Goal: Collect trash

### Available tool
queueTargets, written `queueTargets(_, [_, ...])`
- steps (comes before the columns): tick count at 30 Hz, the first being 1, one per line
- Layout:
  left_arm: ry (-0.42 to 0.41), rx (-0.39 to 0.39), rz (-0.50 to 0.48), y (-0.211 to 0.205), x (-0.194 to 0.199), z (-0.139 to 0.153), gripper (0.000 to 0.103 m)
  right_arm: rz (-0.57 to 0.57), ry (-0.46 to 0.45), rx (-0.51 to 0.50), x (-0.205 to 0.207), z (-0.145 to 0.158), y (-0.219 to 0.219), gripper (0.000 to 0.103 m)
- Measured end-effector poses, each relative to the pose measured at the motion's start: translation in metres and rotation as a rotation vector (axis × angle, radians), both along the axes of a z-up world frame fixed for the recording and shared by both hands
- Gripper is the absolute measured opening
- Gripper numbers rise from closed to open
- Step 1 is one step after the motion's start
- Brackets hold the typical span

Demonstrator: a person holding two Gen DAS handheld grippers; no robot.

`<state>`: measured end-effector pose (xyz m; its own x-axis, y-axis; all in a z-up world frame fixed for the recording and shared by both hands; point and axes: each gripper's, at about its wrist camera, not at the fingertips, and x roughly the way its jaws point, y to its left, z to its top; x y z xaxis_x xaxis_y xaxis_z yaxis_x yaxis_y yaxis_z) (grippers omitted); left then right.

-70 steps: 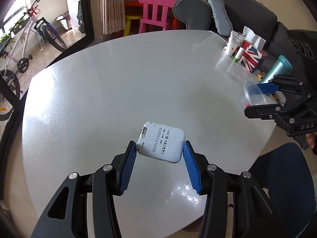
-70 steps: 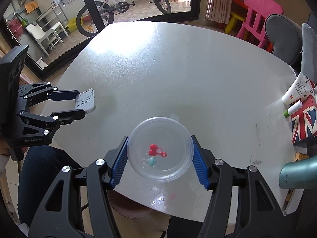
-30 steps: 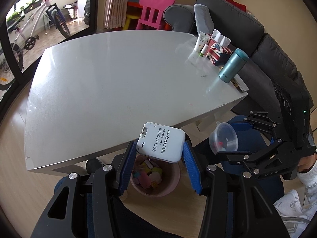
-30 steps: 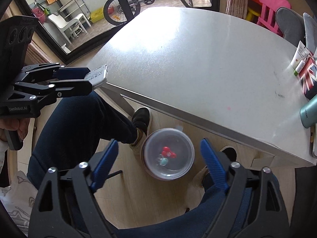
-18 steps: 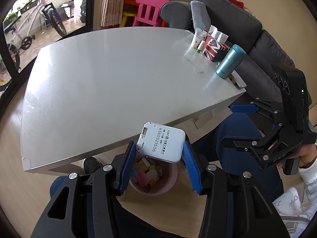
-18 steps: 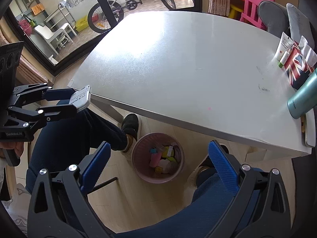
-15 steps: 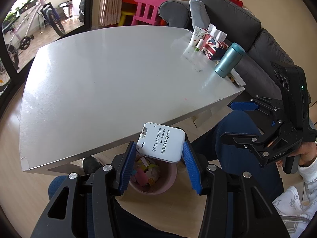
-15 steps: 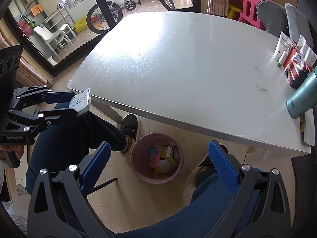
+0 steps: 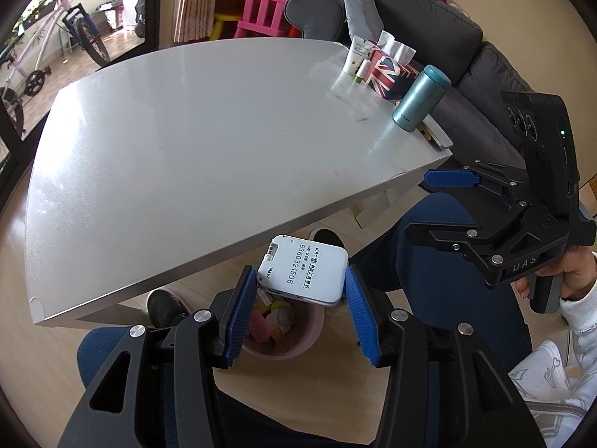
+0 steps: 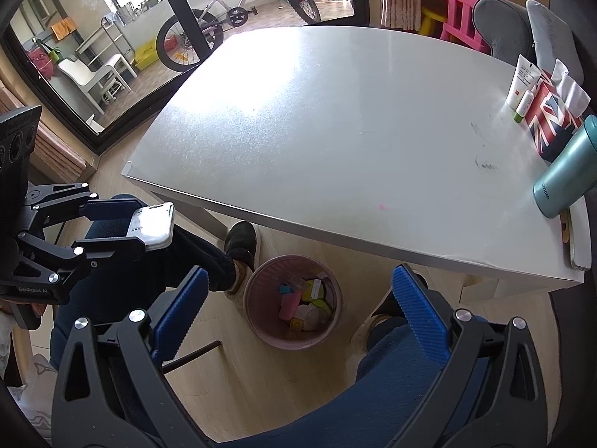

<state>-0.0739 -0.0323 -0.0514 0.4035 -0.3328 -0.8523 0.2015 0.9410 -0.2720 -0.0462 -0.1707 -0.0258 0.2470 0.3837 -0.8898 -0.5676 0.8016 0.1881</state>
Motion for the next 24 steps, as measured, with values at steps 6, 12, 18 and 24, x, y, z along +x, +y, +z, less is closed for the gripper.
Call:
queueTargets(6, [-0.001, -0.007, -0.001, -0.001, 0.0, 0.0, 0.049, -0.013, -0.006, 0.002, 0.001, 0.003, -0.002, 0.097])
queueTargets(12, [-0.034, -0.033, 0.037, 0.002, 0.004, 0.003, 0.097, -0.018, -0.006, -0.003, 0.001, 0.003, -0.004, 0.097])
queueTargets(18, [-0.02, -0.014, 0.066, 0.008, 0.007, 0.001, 0.098, -0.015, 0.001, -0.004, 0.001, 0.0, -0.003, 0.097])
queueTargets(24, [-0.015, 0.0, 0.087, 0.011, 0.008, 0.0, 0.098, -0.013, -0.002, -0.007, 0.003, 0.003, -0.001, 0.097])
